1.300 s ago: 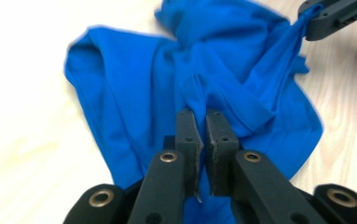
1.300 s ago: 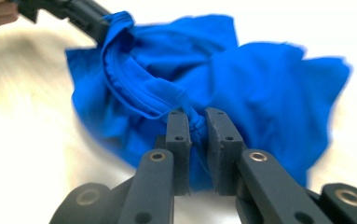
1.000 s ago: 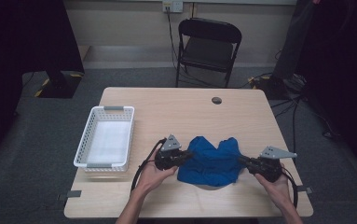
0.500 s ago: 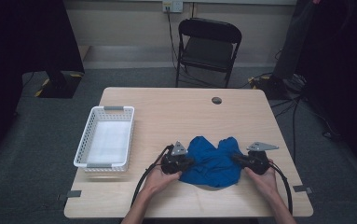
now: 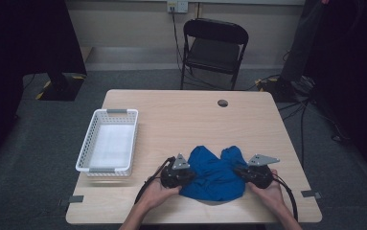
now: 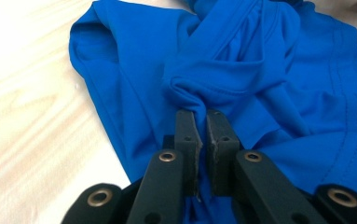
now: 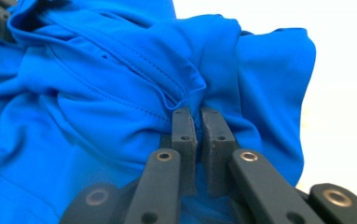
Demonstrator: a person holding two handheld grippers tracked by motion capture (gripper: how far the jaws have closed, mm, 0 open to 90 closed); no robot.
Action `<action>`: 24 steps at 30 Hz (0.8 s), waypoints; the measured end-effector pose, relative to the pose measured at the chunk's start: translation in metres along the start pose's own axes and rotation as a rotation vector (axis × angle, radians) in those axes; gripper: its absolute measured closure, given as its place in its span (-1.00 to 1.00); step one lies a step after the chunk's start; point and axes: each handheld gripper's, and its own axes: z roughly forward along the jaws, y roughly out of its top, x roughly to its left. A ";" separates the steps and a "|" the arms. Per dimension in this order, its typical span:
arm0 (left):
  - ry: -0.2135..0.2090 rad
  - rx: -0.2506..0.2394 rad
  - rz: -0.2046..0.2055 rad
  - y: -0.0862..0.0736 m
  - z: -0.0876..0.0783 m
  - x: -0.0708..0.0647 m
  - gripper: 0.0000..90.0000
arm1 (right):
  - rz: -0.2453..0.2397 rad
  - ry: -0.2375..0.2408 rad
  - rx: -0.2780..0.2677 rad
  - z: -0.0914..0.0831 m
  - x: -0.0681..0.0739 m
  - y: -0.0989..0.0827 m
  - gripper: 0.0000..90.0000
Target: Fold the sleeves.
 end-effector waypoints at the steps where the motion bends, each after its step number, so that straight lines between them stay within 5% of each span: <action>1: 0.003 0.000 0.005 -0.001 -0.002 -0.001 0.89 | 0.006 0.009 -0.006 0.000 0.001 -0.001 0.89; 12: -0.004 0.018 0.001 -0.004 -0.012 -0.008 0.88 | 0.043 0.067 -0.028 -0.012 0.004 -0.003 0.91; 21: -0.005 -0.065 -0.008 -0.002 -0.037 -0.007 0.92 | 0.113 0.090 -0.145 -0.039 -0.004 0.007 0.91; 24: -0.004 -0.105 -0.015 0.003 -0.044 -0.006 0.93 | 0.096 0.086 -0.169 -0.044 0.000 0.015 0.91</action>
